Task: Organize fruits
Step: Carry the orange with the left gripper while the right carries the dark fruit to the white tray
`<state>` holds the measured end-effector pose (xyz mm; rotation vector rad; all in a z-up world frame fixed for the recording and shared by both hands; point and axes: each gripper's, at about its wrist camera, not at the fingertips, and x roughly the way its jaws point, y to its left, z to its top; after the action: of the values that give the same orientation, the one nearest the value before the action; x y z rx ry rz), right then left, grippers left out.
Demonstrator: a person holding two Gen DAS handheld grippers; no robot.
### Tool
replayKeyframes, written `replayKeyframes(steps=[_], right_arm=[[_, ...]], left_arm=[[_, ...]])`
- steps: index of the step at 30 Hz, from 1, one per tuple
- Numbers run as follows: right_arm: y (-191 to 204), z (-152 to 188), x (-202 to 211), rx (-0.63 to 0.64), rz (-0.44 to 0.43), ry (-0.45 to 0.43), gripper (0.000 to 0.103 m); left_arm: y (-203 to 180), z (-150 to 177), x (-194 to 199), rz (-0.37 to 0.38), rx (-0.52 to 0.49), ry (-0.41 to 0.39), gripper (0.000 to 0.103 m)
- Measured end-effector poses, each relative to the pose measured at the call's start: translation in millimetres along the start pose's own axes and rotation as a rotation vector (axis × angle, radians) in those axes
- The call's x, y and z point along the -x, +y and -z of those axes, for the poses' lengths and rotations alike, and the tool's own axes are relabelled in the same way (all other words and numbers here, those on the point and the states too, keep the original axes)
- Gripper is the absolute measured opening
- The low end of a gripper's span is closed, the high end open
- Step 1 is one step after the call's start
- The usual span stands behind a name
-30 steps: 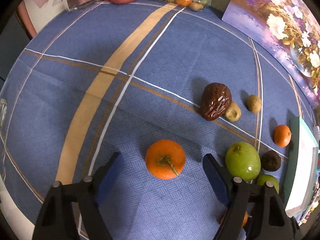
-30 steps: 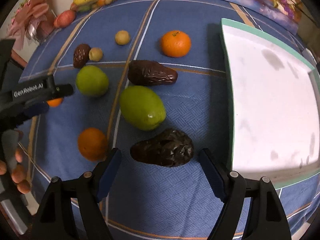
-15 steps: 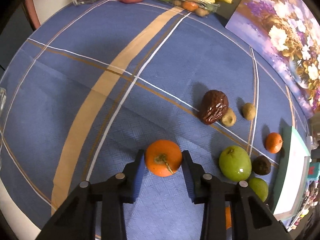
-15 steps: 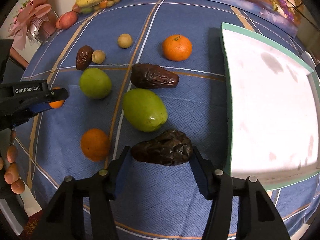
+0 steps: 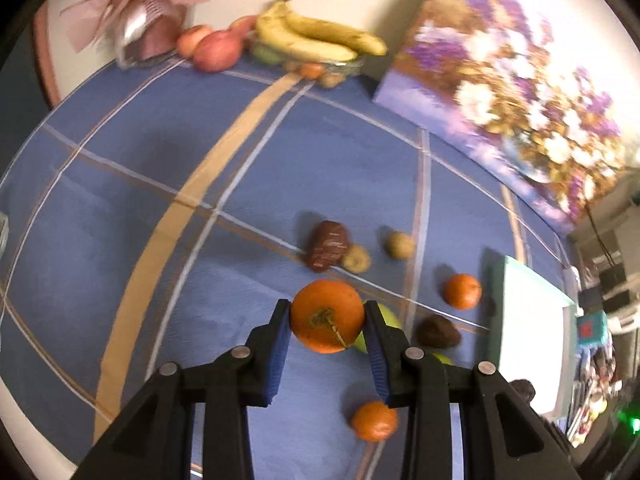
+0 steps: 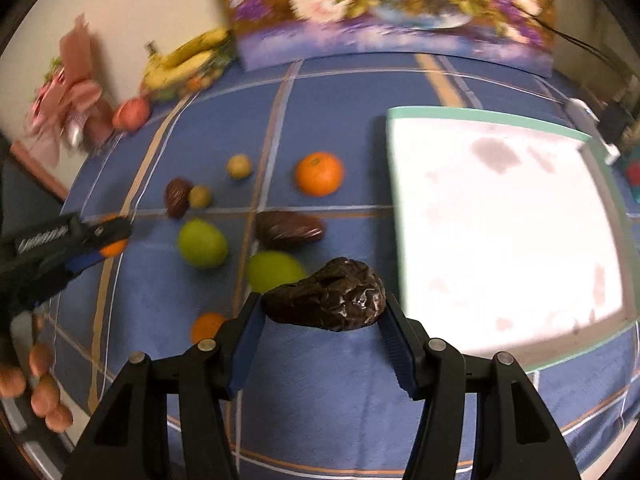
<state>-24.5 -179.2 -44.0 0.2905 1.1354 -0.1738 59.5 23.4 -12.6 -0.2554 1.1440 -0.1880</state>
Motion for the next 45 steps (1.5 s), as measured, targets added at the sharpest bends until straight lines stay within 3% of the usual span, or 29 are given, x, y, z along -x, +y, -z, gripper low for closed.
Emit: replayKeyframes(steps=[3, 8, 15, 20, 32, 45], right_arm=[[-30.6, -4.0, 6.6, -0.083, 0.035, -0.009, 0.059], [-70.2, -9.9, 14.7, -0.164, 0.191, -0.042, 0.059], [-133.6, -9.7, 21.0, -0.339, 0.292, -0.065, 0.059], [-169.2, -15.1, 23.4, -0.455, 0.324, -0.108, 0.059], [-226.0, -32.3, 19.9, -0.571, 0.380, -0.149, 0.059], [-250.0, -47.7, -4.0, -0.558, 0.428, -0.130, 0.059]], left_arm=[[-19.6, 5.9, -0.9, 0.028, -0.051, 0.006, 0.038], [-60.0, 23.6, -5.1, 0.091, -0.160, 0.037, 0.038], [-124.6, 52.8, -16.3, 0.213, -0.313, 0.085, 0.038], [-168.1, 71.1, -20.5, 0.240, -0.437, 0.065, 0.038], [-225.8, 77.3, -62.3, 0.208, -0.582, 0.057, 0.038], [-245.0, 73.4, -111.1, 0.163, -0.607, 0.087, 0.038]])
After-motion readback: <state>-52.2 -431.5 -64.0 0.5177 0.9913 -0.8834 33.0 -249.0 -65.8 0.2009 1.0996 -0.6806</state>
